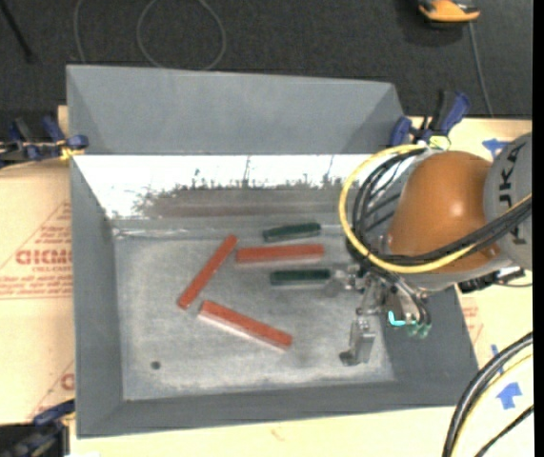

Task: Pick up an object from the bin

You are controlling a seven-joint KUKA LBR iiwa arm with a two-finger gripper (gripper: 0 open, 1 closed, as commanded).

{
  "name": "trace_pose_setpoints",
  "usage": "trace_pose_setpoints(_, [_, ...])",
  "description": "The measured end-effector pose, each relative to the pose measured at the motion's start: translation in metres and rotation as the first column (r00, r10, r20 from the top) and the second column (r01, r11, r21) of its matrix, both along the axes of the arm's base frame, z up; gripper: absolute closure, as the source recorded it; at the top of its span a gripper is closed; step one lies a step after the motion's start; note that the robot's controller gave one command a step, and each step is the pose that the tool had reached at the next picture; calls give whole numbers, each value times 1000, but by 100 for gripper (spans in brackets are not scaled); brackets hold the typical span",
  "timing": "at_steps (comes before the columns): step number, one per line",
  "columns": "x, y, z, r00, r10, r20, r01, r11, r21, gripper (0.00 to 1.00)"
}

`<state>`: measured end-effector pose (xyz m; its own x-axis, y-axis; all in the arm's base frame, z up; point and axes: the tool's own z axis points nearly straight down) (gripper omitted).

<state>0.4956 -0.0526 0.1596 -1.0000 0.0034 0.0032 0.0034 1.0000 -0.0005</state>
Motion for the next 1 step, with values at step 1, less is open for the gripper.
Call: trace_pose_setpoints(1, [-18, 28, -85, 999, -52, 3, 52, 999, 2, 0])
